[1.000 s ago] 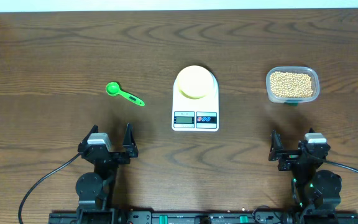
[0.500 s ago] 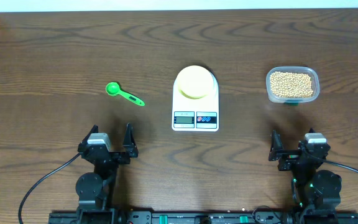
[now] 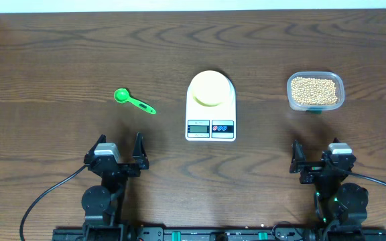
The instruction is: Scoop item into bowl and weigh 50g on scale
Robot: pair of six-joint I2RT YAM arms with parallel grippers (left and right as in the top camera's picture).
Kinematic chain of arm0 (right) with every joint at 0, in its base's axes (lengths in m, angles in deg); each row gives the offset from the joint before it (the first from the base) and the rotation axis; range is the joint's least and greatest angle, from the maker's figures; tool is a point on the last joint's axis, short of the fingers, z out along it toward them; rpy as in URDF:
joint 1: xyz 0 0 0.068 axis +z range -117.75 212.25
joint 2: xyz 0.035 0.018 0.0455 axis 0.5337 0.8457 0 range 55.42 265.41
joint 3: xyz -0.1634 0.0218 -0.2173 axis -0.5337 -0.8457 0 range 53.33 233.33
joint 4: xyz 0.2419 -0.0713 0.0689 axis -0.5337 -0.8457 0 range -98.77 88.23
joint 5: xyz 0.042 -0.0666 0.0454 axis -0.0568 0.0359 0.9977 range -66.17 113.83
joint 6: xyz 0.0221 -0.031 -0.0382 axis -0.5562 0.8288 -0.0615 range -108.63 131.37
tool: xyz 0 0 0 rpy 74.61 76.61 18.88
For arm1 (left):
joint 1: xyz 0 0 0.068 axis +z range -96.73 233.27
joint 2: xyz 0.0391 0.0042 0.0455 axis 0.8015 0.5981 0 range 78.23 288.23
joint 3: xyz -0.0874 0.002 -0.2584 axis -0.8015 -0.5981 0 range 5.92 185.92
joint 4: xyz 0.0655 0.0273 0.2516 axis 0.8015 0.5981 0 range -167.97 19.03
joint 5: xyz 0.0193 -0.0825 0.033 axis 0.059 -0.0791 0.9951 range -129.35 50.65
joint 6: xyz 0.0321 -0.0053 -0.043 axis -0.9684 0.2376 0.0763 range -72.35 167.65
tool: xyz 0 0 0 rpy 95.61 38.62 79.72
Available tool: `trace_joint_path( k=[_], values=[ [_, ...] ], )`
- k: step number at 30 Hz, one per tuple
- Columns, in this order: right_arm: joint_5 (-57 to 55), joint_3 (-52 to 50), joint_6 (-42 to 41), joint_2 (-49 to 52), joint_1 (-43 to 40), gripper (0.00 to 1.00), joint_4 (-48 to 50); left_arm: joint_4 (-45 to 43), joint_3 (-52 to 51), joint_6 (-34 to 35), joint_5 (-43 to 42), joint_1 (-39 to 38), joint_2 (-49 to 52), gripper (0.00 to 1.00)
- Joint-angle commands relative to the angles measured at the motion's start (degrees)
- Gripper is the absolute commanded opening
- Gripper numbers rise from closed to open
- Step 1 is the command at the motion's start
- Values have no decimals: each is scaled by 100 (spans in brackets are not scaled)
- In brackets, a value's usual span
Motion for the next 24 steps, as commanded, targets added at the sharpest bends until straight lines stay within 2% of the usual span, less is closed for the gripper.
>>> trace_joint_path(
  k=[1,24],
  values=[
    [31,-17,70,17,17,99,-9,249,-61,50,-81,31,4,98],
    [31,-17,70,17,17,99,-9,238,-61,50,-81,31,7,98]
  ],
)
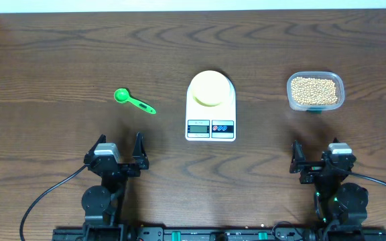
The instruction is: Scoop item into bowl and weigh 50g on scale
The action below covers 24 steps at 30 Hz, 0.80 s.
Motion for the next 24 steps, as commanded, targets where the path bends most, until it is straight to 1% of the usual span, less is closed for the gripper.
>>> trace_joint_path(
  k=[1,15,20,22,23,24],
  values=[
    [33,-17,70,11,17,99,-9,238,-61,50,-81,31,11,98],
    [33,-17,70,11,17,99,-7,238,-61,52,-81,31,11,98],
    [522,-17,24,11,20,99,4,238,-61,59,-175,31,11,98],
    [905,-15,26,11,20,99,57,229,-48,52,-459,31,11,98],
    [1353,17,33,11,17,99,179,234,-7,50,-752,31,11,98],
    [1685,160,50,11,20,99,297,269,140,52,-1394,31,11,98]
  ],
)
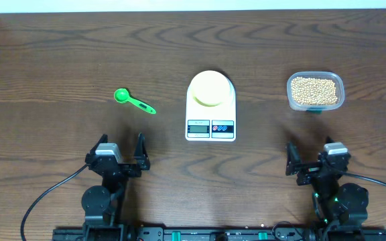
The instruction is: Scoop item into bowl and weigh 50g on scale
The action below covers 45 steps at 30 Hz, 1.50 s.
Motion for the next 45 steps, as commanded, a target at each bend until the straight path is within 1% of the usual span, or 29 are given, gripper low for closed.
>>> trace_joint_path(
  k=[1,3,5,6,8,9,10,11,12,14,17,18,19,21,25,29,31,33,36,37,41,45],
  values=[
    [1025,284,129,7,20,99,164,337,282,52,-1613,31,7,98],
    [1047,662,407,7,20,99,94,621,649,52,-1799,31,15,98],
    [1008,1244,789,11,17,99,-68,1108,1329,17,-1576,31,120,98],
    [938,1419,826,15,17,99,-131,1311,1672,-44,-1460,31,225,98],
    [627,2194,627,166,17,99,-214,1768,2564,-153,-1187,31,654,98],
    [293,2730,199,411,17,99,-278,2122,3318,-199,-1021,31,1174,98],
    [275,3187,-7,695,17,99,-420,2439,3906,-232,-916,31,1668,98],
    [302,3373,-85,833,20,99,-505,2653,4245,-232,-844,31,1980,98],
    [411,3801,-232,1176,20,99,-774,3051,4774,-234,-684,31,2509,98],
    [710,4385,-258,1681,20,99,-1279,3770,5567,-256,-420,31,3355,98],
    [1189,5488,-258,2712,20,99,-2686,5036,6704,-501,-72,31,4695,98],
    [1296,5882,-256,3117,20,99,-3320,5414,7020,-588,-72,31,5119,98],
    [1366,6118,-256,3383,20,99,-3735,5713,7259,-599,-74,31,5475,98],
    [1488,6428,-258,3875,20,99,-4299,6052,7552,-599,-72,31,6126,98],
    [1493,6472,-256,4662,17,99,-4404,6030,7582,-575,-50,31,7263,98],
    [1574,6472,-433,5268,20,99,-4592,5823,7582,-577,11,31,8109,98],
    [1818,6472,-470,5578,20,99,-4763,5657,7582,-579,79,31,8452,98],
    [2070,6472,-468,5827,20,99,-4868,5429,7582,-577,275,31,8668,98],
    [2094,6472,-468,6319,20,99,-5060,4931,7582,-372,844,61,8918,98],
    [2096,6472,-470,6459,20,99,-5108,4809,7582,-361,918,81,8950,98],
    [2409,6472,-332,6894,59,99,-5287,4371,7582,-361,973,227,8999,98],
    [2688,6472,-332,7106,168,99,-5228,4083,7582,-358,1084,472,9018,98]
  ],
)
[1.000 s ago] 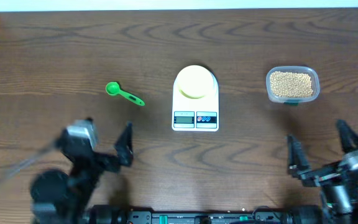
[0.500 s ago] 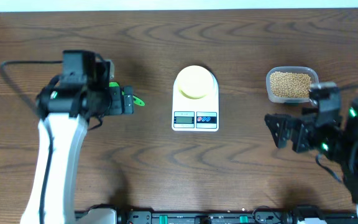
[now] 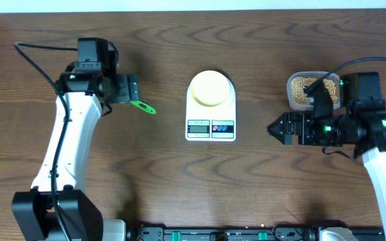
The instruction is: Scoop item into bowl and weigh 50g on scale
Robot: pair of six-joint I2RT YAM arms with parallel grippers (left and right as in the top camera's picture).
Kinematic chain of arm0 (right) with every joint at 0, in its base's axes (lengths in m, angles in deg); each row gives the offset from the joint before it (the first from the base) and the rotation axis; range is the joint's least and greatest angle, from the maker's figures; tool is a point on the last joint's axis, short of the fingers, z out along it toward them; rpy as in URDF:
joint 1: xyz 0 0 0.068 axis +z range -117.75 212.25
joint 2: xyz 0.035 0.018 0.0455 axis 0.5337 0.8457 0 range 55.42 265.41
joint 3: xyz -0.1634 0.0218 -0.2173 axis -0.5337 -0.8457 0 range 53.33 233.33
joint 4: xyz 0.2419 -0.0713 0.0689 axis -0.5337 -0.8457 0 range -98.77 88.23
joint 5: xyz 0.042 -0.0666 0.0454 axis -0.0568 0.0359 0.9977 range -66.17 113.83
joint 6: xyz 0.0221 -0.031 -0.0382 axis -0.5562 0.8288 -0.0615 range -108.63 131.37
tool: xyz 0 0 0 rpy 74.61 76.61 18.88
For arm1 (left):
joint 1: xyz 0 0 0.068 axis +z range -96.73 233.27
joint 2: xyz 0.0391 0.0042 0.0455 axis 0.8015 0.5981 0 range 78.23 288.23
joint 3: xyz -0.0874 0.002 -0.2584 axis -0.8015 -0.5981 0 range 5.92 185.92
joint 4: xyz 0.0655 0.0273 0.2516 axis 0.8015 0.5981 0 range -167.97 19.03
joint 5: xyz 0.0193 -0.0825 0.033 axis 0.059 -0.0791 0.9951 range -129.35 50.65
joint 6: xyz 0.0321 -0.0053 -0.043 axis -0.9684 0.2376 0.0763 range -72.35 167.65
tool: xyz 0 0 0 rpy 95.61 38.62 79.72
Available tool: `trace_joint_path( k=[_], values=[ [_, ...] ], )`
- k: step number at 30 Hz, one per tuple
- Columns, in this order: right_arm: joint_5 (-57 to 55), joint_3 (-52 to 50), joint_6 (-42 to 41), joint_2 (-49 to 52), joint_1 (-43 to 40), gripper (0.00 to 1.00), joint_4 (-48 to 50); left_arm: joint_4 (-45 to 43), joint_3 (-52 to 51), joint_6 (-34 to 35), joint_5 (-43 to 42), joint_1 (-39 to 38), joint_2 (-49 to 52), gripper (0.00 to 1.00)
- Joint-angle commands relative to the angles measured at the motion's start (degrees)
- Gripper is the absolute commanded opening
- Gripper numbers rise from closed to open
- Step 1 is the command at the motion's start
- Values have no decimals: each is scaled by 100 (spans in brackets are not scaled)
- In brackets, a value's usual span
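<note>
A green measuring spoon lies left of the scale, only its handle showing. My left gripper hovers over the spoon's head, its jaws apparently open around it. The white scale carries a pale yellow bowl. A clear tub of soybeans sits at the right, partly covered by my right arm. My right gripper points left between tub and scale, open and holding nothing.
Both arms reach out over the brown wooden table. The left arm's cable loops over the far left. The scale's display faces the near edge.
Both arms left their parked places at the near edge. The left gripper now sits over the spoon's head. The right gripper now lies between the scale and the bean tub.
For the two oldest moments both arms rested parked at the near edge with jaws open. Then the right gripper had shifted slightly and spread wider. Now both arms are extended, left at the spoon, right beside the tub. Spoon, scale, bowl and tub have not moved.
</note>
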Motion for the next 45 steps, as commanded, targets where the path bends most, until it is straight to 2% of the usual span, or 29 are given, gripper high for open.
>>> trace_joint_path(
  k=[1,8,15,22,24,32,35,37,41,42,44,45],
  values=[
    [444,85,35,83,144,99,66,-179,90,94,321,284,46,98],
    [439,85,-61,87,225,99,826,-317,90,90,337,841,535,98],
    [955,85,-68,87,234,99,1600,-688,90,63,332,922,1484,98],
    [949,85,238,87,411,99,1300,-1067,90,66,328,922,2177,99],
    [898,85,286,87,479,99,1189,-1211,90,-61,96,922,2284,99],
    [623,85,321,87,693,99,1067,-1410,90,-85,-103,922,2315,99],
    [623,85,319,87,706,99,1075,-1408,90,-87,-103,922,2345,74],
    [623,85,319,87,710,99,1080,-1408,90,-87,-105,920,2382,65],
    [625,83,317,87,710,99,1078,-1403,90,-87,-118,909,2481,61],
    [625,85,317,87,710,99,1078,-1399,90,-87,-122,909,2492,58],
    [625,85,317,87,710,99,1078,-1401,90,-144,-275,911,2507,44],
    [625,85,317,87,710,99,1078,-1405,90,-205,-391,911,2511,43]
  ],
)
